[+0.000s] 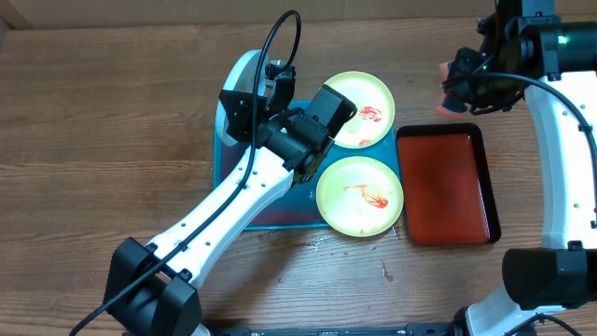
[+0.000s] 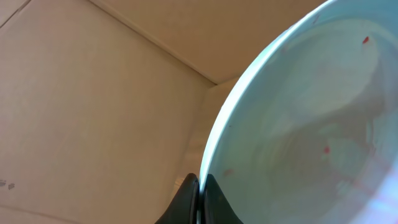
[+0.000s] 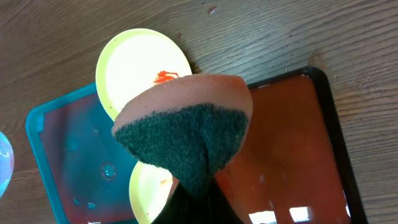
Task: Clean dirty plates on tray and stack at the side
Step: 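Carry white plate left and set it on the table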
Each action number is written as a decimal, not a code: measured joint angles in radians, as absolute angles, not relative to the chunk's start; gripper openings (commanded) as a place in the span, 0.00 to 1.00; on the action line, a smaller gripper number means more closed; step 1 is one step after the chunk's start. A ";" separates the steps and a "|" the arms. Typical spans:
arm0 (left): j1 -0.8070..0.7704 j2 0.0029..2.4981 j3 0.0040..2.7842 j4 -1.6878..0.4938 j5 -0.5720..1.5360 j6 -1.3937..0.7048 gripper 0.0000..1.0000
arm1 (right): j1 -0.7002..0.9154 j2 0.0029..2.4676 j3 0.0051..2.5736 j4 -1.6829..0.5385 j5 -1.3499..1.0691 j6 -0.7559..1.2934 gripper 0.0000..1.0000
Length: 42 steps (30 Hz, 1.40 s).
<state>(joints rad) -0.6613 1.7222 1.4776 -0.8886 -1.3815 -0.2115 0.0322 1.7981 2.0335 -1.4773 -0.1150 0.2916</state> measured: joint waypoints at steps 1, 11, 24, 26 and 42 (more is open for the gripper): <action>-0.661 1.722 1.478 -0.888 -1.382 -0.212 0.04 | 0.033 1.798 2.033 -1.478 -0.115 0.291 0.04; -0.661 1.722 1.478 -0.886 -1.381 -0.212 0.04 | 0.033 1.798 2.033 -1.486 -0.115 0.292 0.04; -0.604 1.722 1.478 -0.932 -0.840 -0.195 0.04 | 0.033 1.798 2.033 -1.500 -0.115 0.291 0.04; -0.562 1.722 1.478 -0.939 -0.707 -0.196 0.04 | 0.032 1.798 2.033 -1.503 -0.115 0.292 0.04; 0.123 1.691 1.478 -0.987 0.027 -0.204 0.04 | 0.033 1.798 2.033 -1.504 -0.115 0.291 0.04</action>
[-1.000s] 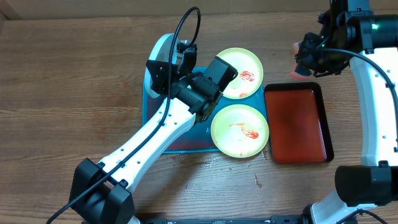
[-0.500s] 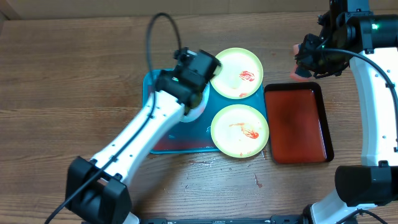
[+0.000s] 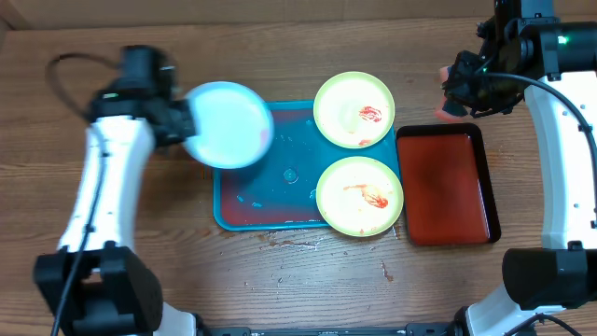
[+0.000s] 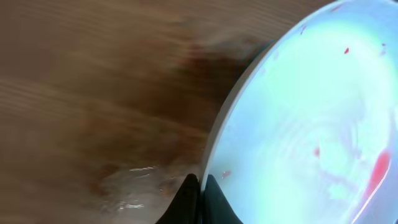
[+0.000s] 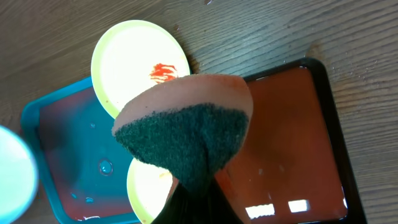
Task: Clean dirty plates on tray and stack at the side
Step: 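Carry white plate left and set it on the table, then release white plate and move left gripper to lower yellow plate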
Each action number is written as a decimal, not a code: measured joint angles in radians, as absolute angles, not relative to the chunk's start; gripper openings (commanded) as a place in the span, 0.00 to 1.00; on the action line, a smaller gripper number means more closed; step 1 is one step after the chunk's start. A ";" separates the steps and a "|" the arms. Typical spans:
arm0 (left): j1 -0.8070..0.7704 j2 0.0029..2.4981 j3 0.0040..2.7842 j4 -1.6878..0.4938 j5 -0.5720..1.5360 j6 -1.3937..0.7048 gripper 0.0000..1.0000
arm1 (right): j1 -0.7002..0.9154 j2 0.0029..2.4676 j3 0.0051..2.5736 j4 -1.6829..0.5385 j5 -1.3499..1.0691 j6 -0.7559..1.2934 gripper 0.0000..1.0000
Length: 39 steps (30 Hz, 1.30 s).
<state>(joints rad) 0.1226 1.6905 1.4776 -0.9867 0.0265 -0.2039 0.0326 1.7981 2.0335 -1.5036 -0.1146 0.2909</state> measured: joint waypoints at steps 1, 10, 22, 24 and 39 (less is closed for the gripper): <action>0.166 1.691 1.478 -0.991 0.035 -0.204 0.04 | 0.033 1.798 2.033 -1.504 -0.115 0.291 0.04; 0.487 1.691 1.436 -0.936 0.049 -0.214 0.04 | 0.032 1.798 2.033 -1.503 -0.115 0.290 0.04; 0.530 1.797 1.235 -0.736 0.060 -0.242 0.04 | 0.033 1.798 2.033 -1.503 -0.115 0.290 0.04; 0.530 1.824 1.227 -0.732 0.060 -0.245 0.04 | 0.032 1.798 2.033 -1.503 -0.115 0.290 0.04; 0.530 1.896 1.250 -0.841 0.061 -0.254 0.21 | 0.032 1.798 2.033 -1.504 -0.115 0.290 0.04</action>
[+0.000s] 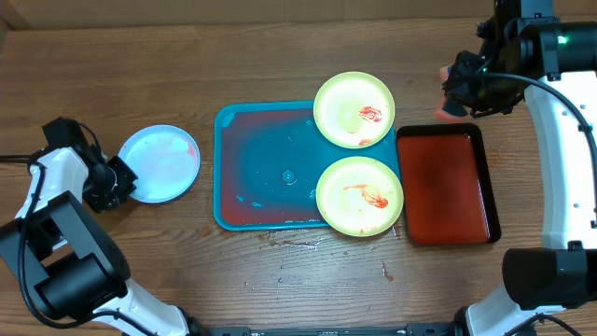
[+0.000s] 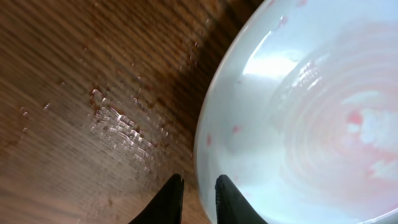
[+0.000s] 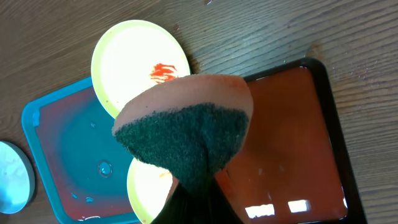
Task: Clean dirty plates on tray and stack at the side
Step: 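Release white plate and move left gripper to lower yellow plate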
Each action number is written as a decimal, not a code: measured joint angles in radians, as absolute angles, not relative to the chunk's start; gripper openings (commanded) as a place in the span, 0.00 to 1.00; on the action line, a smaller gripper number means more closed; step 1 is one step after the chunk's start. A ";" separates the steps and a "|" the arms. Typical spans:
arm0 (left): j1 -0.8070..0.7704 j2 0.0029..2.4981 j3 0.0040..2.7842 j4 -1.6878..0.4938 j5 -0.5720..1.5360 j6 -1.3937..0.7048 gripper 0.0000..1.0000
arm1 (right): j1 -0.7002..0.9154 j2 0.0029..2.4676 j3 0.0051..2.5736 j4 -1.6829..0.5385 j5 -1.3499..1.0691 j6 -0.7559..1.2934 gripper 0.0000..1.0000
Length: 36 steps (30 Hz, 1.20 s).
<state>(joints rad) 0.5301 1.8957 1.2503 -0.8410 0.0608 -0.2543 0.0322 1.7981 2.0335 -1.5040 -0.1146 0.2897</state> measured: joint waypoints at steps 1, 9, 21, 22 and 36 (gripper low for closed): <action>0.530 1.899 1.267 -0.868 0.060 -0.252 0.22 | 0.033 1.798 2.033 -1.503 -0.115 0.290 0.04; 0.530 1.901 1.528 -1.074 0.061 -0.175 0.27 | 0.032 1.798 2.033 -1.504 -0.115 0.290 0.04; 0.281 1.901 1.663 -1.186 0.312 -0.042 0.30 | 0.032 1.798 2.033 -1.496 -0.115 0.287 0.04; 0.225 1.901 1.663 -1.179 0.341 -0.041 0.33 | 0.032 1.798 2.033 -1.496 -0.115 0.287 0.05; -0.363 2.062 1.663 -1.082 0.446 -0.223 0.38 | 0.032 1.798 2.033 -1.495 -0.115 0.287 0.04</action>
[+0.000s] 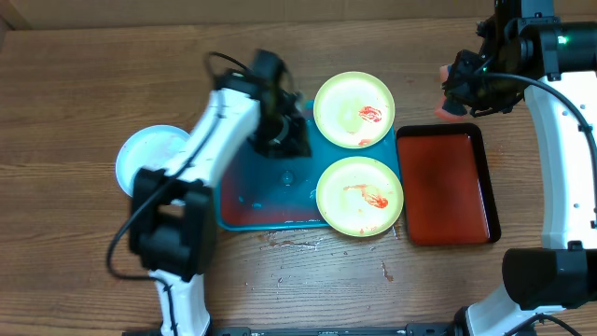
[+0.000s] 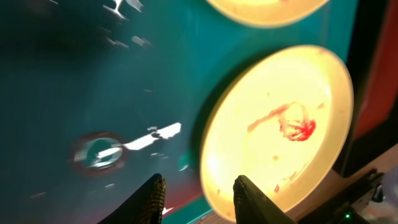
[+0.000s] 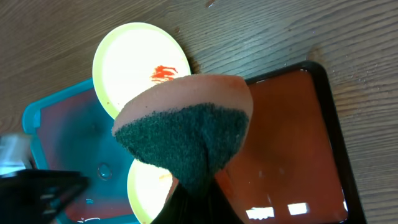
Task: Clean dirty plates on tray and stack at the side
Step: 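Release white plate and move left gripper to lower yellow plate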
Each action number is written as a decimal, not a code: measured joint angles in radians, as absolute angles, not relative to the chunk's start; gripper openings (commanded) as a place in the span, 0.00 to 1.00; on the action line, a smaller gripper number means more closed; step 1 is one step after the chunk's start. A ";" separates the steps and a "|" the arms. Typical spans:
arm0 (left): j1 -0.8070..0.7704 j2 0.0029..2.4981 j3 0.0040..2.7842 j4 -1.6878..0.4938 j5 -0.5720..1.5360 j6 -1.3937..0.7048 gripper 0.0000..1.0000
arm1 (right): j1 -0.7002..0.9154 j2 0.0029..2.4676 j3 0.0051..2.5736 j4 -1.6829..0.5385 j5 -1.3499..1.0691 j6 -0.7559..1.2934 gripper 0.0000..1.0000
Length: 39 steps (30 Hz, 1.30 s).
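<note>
Two yellow-green plates smeared with red lie at the right edge of the teal tray (image 1: 250, 201): a far one (image 1: 354, 110) and a near one (image 1: 360, 196). My left gripper (image 1: 284, 138) hovers open and empty over the tray, its fingers (image 2: 155, 194) just left of the near plate (image 2: 280, 130). A light blue plate (image 1: 138, 157) lies on the table left of the tray, partly under my left arm. My right gripper (image 1: 454, 89) is raised at the far right, shut on a pink and green sponge (image 3: 186, 134).
A dark red tray with a black rim (image 1: 446, 184) lies right of the plates, below the sponge. The teal tray floor (image 2: 93, 74) is wet with reddish water. Small splashes mark the wood in front of the tray.
My left gripper was open beside the blue plate at the table's left; now it is over the teal tray by the near yellow plate. The blue plate stays put. The right arm has not moved.
At first my left gripper held the blue plate by its rim above the tray. Then it held the plate over the tray's left edge. Then the plate lay on the table with the gripper open at its rim, and now the gripper is over the tray.
</note>
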<state>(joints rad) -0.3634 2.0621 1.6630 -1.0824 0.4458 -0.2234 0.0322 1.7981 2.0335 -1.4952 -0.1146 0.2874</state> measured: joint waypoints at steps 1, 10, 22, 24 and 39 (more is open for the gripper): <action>-0.389 2.084 1.663 -1.081 0.446 -0.237 0.39 | 0.032 1.798 2.033 -1.496 -0.114 0.287 0.04; -0.479 2.177 1.663 -1.085 0.449 -0.287 0.38 | 0.032 1.798 2.033 -1.506 -0.115 0.287 0.04; -0.481 2.237 1.663 -1.098 0.439 -0.290 0.26 | 0.033 1.798 2.033 -1.510 -0.115 0.287 0.04; -0.484 2.237 1.663 -1.098 0.438 -0.289 0.11 | 0.032 1.798 2.033 -1.510 -0.114 0.287 0.04; -0.442 2.246 1.683 -1.214 0.418 -0.273 0.04 | 0.032 1.798 2.033 -1.510 -0.115 0.288 0.04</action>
<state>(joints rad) -0.4416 2.2456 1.6833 -1.2140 0.4175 -0.2726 0.0322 1.7981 2.0335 -1.5105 -0.1154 0.2878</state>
